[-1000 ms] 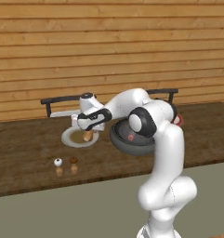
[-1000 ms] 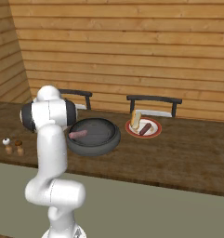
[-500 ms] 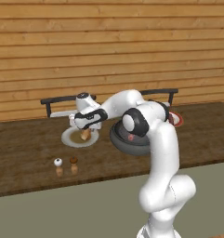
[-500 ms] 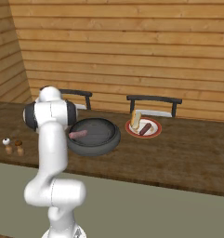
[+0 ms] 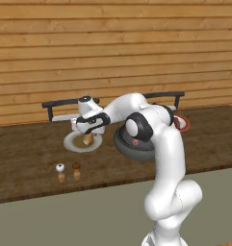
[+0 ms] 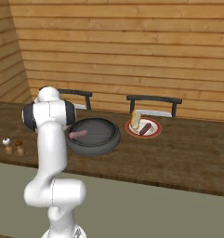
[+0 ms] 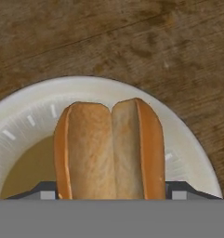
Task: Place one bun and one sausage from the bowl on each plate.
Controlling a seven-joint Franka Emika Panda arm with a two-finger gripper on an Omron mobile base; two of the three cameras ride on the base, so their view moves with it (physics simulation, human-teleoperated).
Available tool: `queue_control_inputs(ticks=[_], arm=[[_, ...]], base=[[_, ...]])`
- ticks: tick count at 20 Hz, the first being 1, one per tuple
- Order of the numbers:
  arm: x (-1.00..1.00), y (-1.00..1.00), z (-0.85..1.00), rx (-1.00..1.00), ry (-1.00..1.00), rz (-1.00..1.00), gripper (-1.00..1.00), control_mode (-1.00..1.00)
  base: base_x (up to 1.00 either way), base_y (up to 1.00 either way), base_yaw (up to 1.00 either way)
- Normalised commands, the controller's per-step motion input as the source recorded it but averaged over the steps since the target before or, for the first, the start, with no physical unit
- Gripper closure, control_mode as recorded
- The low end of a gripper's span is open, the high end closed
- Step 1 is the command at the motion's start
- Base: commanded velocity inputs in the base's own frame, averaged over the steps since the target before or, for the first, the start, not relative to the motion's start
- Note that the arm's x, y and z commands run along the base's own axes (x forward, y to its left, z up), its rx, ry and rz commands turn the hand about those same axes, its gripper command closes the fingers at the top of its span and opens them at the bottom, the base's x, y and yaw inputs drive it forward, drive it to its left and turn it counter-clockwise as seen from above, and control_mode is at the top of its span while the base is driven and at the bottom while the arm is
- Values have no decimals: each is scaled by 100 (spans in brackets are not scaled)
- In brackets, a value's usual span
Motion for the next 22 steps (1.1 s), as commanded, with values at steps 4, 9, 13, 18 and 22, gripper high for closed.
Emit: queue_control_inputs(ticks=[4, 9, 13, 18, 22], arm=[[0, 0, 0, 0, 0, 0, -100, -100], [2, 0, 4, 0, 0, -1, -100, -100], [-51, -12, 45, 0, 0, -12, -100, -100], [-87, -52, 66, 9, 0, -14, -100, -100], [-36, -62, 94, 15, 1, -28, -100, -100]], base=[[0, 0, 0], [0, 0, 0], [0, 0, 0], [0, 0, 0], [0, 0, 0]])
